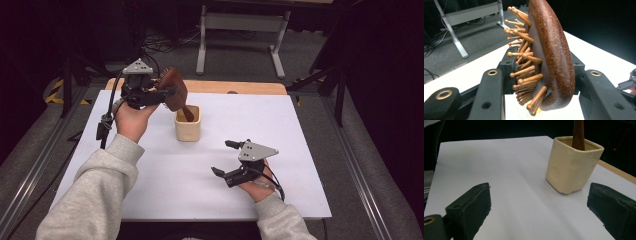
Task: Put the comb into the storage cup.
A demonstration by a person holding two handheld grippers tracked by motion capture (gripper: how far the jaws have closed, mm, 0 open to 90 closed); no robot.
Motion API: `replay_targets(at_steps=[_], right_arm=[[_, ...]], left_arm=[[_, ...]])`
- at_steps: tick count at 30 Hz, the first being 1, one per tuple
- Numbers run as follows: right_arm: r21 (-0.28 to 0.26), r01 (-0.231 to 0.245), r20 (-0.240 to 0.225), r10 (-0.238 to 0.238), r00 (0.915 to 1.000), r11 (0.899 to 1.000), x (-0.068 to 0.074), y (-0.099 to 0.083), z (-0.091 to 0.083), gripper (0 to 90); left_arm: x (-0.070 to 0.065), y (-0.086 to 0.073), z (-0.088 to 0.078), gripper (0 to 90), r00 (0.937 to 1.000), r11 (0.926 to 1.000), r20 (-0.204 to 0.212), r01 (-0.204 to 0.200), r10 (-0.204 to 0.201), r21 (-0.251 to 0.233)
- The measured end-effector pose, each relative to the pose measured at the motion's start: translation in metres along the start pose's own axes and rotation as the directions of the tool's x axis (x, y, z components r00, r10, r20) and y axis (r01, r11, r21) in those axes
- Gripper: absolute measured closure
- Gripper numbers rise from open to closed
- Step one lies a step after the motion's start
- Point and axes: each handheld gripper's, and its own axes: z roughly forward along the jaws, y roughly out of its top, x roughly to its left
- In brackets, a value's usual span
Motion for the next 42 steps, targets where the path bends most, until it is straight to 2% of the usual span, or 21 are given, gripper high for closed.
replay_targets(at_steps=[5, 6, 9, 14, 31, 34, 35, 37, 39, 42], right_arm=[[-0.002, -0.003, -0.002, 0.003, 1.0, 1.0, 0.0, 0.0, -0.001, 5.8], [-0.001, -0.003, -0.001, 0.003, 1.0, 1.0, -0.001, 0.0, -0.001, 5.8], [-0.003, -0.006, -0.001, 0.006, 1.0, 1.0, -0.001, 0.0, -0.001, 5.8], [-0.005, -0.006, 0.0, 0.006, 1.0, 1.0, -0.001, -0.001, -0.001, 5.8], [-0.008, -0.009, -0.014, 0.009, 0.9999, 1.0, -0.001, -0.001, -0.001, 5.8], [-0.006, -0.009, -0.019, 0.009, 0.9998, 1.0, 0.0, -0.001, -0.001, 5.8], [-0.005, -0.007, -0.019, 0.007, 0.9998, 1.0, -0.001, -0.001, -0.001, 5.9], [-0.005, -0.008, -0.019, 0.008, 0.9998, 1.0, -0.001, -0.001, -0.001, 5.9], [-0.006, -0.008, -0.018, 0.008, 0.9998, 1.0, 0.0, 0.0, -0.001, 5.9], [-0.007, -0.006, -0.017, 0.006, 0.9998, 1.0, 0.0, 0.0, -0.001, 5.9]], left_arm=[[0.002, -0.003, 0.007, 55.5, 0.9999, 0.9998, 0.007, 0.011, -0.011, 0.017], [0.002, -0.004, 0.009, 55.4, 0.9997, 0.9993, 0.011, 0.023, -0.024, 0.028], [0.004, -0.005, 0.012, 55.3, 0.9997, 0.9991, 0.013, 0.018, -0.019, 0.039], [0.007, -0.009, 0.017, 55.1, 0.9988, 0.9976, 0.022, 0.042, -0.043, 0.054], [0.011, -0.016, 0.029, 53.9, 0.9939, 0.9888, 0.047, 0.094, -0.1, 0.116], [0.012, -0.016, 0.029, 53.3, 0.9943, 0.9887, 0.043, 0.093, -0.098, 0.118], [0.012, -0.016, 0.029, 53.0, 0.9927, 0.9869, 0.044, 0.106, -0.112, 0.122], [0.012, -0.017, 0.029, 51.5, 0.9924, 0.986, 0.047, 0.107, -0.113, 0.128], [0.012, -0.017, 0.029, 49.6, 0.9928, 0.9844, 0.032, 0.11, -0.115, 0.137], [0.013, -0.018, 0.029, 47.2, 0.9948, 0.9841, 0.019, 0.096, -0.1, 0.149]])
